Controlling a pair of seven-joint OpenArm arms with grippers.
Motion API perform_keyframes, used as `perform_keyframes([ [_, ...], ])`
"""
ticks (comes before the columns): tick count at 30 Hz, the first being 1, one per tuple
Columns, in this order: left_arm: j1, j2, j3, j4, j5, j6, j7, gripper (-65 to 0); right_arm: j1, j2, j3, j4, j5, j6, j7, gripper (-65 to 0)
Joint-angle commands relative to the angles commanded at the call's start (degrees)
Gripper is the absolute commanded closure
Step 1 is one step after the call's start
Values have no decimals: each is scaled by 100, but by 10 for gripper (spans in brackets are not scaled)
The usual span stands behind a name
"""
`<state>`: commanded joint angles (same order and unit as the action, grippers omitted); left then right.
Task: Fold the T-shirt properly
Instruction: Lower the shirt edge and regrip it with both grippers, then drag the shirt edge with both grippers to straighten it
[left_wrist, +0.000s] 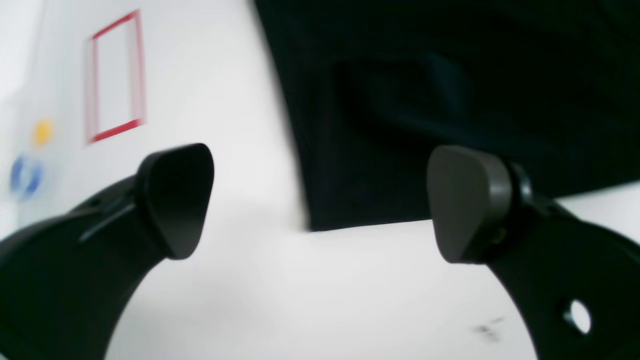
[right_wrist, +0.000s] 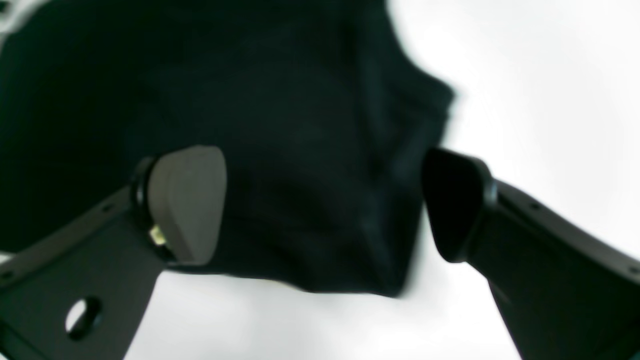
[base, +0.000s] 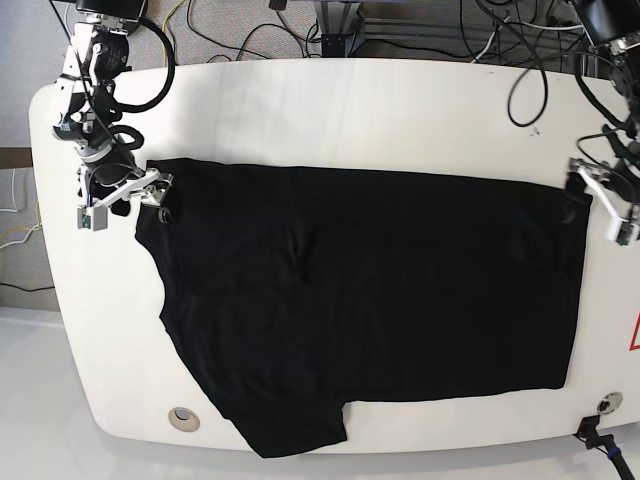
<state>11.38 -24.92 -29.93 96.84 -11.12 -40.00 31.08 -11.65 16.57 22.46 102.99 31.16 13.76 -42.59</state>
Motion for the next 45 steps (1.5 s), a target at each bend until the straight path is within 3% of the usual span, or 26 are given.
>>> perform_keyframes([
  [3, 70, 132, 53, 0, 325, 0, -220, -650, -53, 0, 0, -18, -712, 18, 9, -596],
  [5, 70, 141, 53, -18, 378, 0, -229, -650, -62, 0, 0, -35, -862, 26, 18, -592],
  [8, 70, 141, 53, -18, 378, 0, -220, -650, -62, -9, 0, -105, -879, 308, 18, -542],
  [12, 70, 141, 62, -18, 378, 0, -220, -650, -18, -141, 18, -668, -905, 466, 97, -492],
  [19, 176, 141, 62, -18, 378, 0, -211, -650, -26, -158, 9, -1459, -897, 466, 712, -494],
  [28, 141, 141, 53, -229, 378, 0, -211, -650, -26, -360, 9, -1503, -888, 466, 730, -488],
  [31, -97, 141, 26, -448, 378, 0, -211, -650, -26, -536, 0, -1512, -897, 466, 730, -404],
  [37, -237, 141, 26, -782, 378, 0, -220, -650, -26, -668, 0, -1512, -897, 466, 730, -19],
  [45, -721, 105, 26, -1600, 378, 0, -229, -650, -53, -703, 0, -1512, -897, 466, 730, 0],
])
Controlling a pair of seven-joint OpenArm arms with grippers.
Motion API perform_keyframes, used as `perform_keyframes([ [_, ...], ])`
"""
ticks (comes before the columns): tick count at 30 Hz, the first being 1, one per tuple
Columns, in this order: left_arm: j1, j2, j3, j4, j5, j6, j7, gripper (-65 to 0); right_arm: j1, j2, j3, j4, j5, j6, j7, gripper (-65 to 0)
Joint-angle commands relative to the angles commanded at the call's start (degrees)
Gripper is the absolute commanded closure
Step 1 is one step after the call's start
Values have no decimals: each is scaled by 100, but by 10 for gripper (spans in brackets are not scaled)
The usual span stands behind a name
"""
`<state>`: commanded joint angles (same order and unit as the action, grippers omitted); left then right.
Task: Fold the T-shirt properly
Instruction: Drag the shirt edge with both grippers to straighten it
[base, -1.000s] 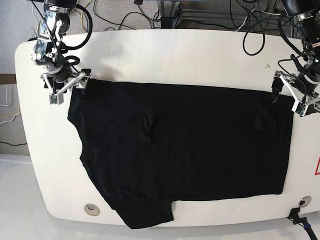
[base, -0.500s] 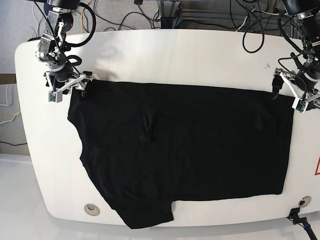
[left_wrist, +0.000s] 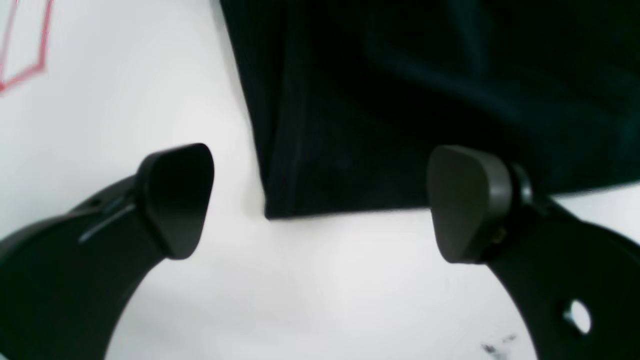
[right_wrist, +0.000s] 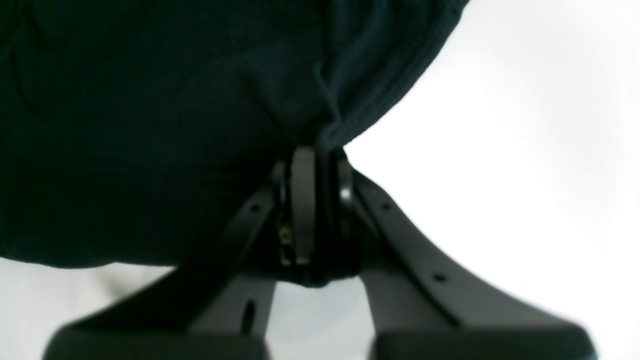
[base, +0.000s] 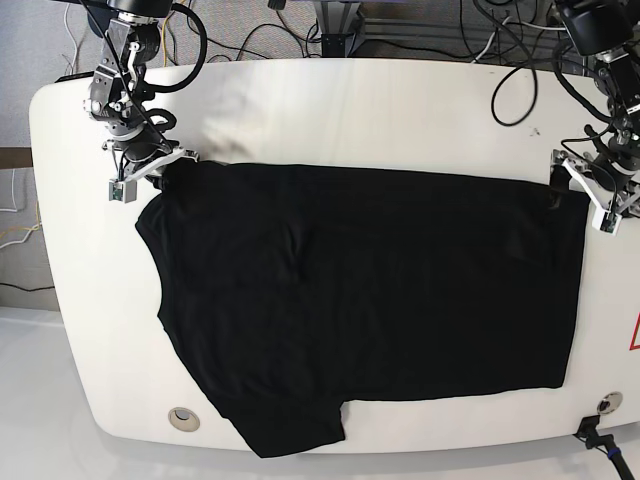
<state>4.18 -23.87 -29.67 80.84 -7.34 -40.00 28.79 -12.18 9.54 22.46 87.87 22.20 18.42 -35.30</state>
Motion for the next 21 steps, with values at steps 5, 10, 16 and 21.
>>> perform_keyframes([
  [5, -185, -18, 0, -360, 0, 0, -9, -650, -9, 0, 0, 0, 0, 0, 0, 0],
  [10, -334, -105, 0, -818, 0, 0, -18, -650, -9, 0, 0, 0, 0, 0, 0, 0],
  [16, -510, -141, 26, -1345, 0, 0, -26, -650, -9, 0, 0, 0, 0, 0, 0, 0],
  [21, -527, -105, 44, -1609, 0, 0, -26, -650, -9, 0, 9, 0, 0, 0, 0, 0],
])
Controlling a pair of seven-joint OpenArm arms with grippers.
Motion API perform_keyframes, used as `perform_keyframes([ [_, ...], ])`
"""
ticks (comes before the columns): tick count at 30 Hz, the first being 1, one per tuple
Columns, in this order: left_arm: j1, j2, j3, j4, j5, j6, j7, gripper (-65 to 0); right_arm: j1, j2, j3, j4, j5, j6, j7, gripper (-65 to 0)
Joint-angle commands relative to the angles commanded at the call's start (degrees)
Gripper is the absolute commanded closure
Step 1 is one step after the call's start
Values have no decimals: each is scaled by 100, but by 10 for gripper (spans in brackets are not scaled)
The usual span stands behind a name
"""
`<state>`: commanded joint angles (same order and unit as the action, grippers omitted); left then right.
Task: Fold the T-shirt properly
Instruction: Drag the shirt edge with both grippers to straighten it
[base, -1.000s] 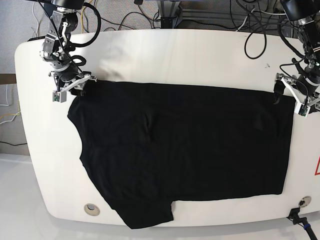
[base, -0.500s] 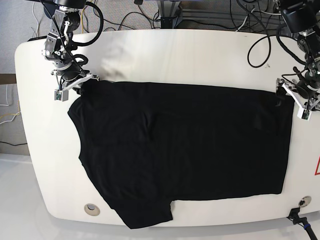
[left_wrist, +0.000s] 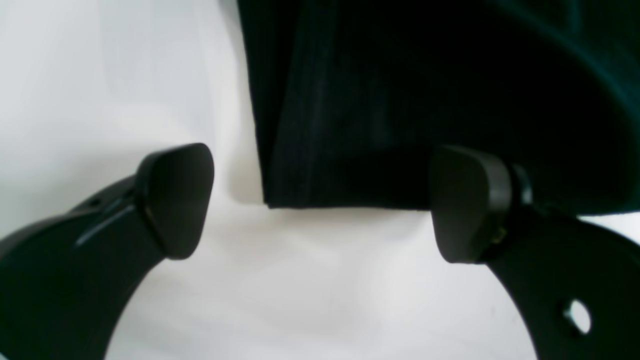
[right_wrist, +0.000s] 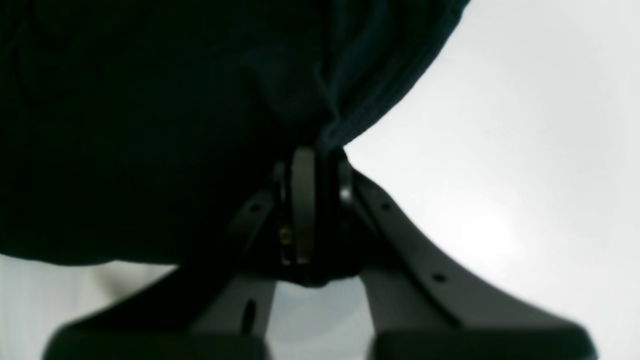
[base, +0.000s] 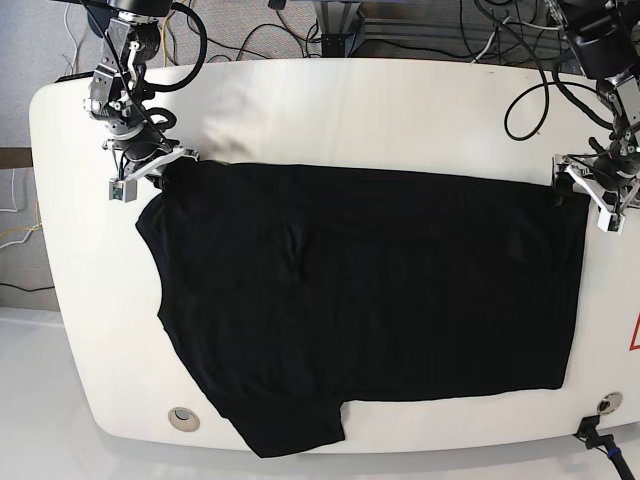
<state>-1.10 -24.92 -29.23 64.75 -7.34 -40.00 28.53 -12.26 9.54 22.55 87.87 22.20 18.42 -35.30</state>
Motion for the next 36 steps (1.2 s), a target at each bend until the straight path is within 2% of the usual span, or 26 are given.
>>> perform_keyframes([
  [5, 0, 9, 308, 0, 0, 0, 0, -647, -9, 0, 0, 0, 0, 0, 0, 0],
  [9, 0, 114, 343, 0, 0, 0, 0, -397, -18, 0, 0, 0, 0, 0, 0, 0],
  [13, 18, 123, 352, 0, 0, 0, 0, -91, -149, 0, 0, 35, 26, 0, 0, 0],
  [14, 26, 123, 352, 9, 0, 0, 0, -29, -167, 0, 9, 35, 44, 0, 0, 0],
  [15, 44, 123, 343, 9, 0, 0, 0, 0, -220, 0, 18, 35, 35, 0, 0, 0],
  [19, 501, 123, 334, 255, -9, 0, 0, 0, -563, 18, 35, 105, 53, 0, 0, 0],
  [24, 1380, 105, 316, 1002, -9, 0, 18, 0, -1275, 26, 35, 642, 53, 0, 0, 0],
  [28, 2180, 114, 44, 1626, -18, 0, 26, 0, -1811, 26, 44, 941, 0, 0, 0, 0],
  [33, 2787, 123, -246, 2031, -18, 0, 26, 0, -2242, 26, 413, 1134, 0, 0, 0, 0],
  [36, 2866, 114, -360, 2066, -18, 0, 26, 0, -2382, 70, 527, 1152, 9, 9, 0, 0],
])
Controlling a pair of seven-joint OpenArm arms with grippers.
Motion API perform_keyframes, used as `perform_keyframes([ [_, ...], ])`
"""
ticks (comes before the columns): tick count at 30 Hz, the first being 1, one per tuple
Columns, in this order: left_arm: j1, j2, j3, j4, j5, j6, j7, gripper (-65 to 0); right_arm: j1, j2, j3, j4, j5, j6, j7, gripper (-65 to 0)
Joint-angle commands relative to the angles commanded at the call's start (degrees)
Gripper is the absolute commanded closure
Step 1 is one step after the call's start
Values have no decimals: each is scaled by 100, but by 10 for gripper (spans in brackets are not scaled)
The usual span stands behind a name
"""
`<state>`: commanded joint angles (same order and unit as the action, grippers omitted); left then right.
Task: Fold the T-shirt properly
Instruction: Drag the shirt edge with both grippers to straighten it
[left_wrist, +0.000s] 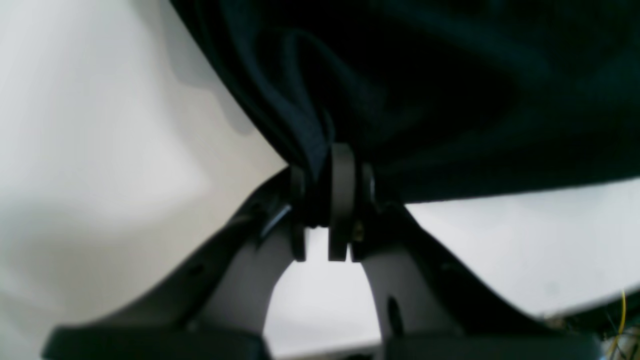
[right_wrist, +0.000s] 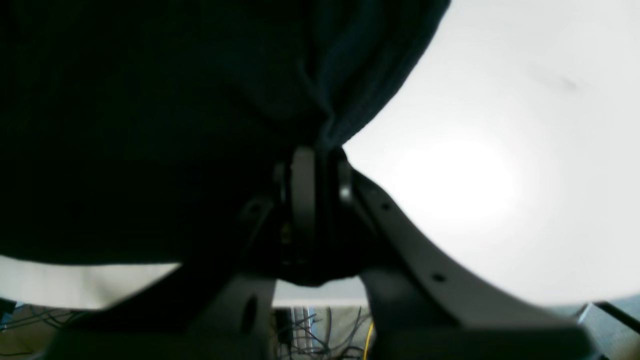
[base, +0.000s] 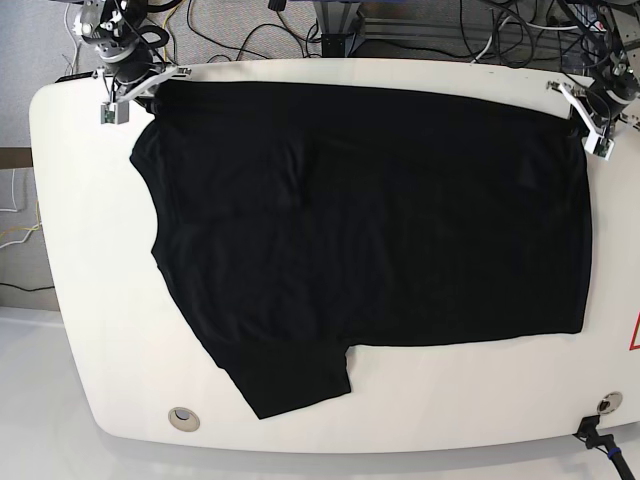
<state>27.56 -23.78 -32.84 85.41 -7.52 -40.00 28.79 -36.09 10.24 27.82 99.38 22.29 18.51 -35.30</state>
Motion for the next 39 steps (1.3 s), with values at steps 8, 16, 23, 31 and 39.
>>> perform_keyframes([
  [8, 237, -9, -26, 9, 9, 0, 0, 0, -176, 123, -9, 0, 44, 0, -18, 0],
  [16, 360, -9, 0, 44, 9, 0, 9, -14, -185, 44, -35, 0, 53, 0, -18, 0],
  [23, 431, -9, -18, 141, 281, 0, 26, -476, -185, -35, -26, 114, 44, 0, -18, -143],
  [31, 404, -18, -26, 809, 316, 0, 26, -476, -185, -18, -9, 756, 44, -9, -26, -172],
  [39, 404, -18, -18, 905, 316, 0, 281, -401, -53, -26, -9, 853, 0, 0, -448, -170],
])
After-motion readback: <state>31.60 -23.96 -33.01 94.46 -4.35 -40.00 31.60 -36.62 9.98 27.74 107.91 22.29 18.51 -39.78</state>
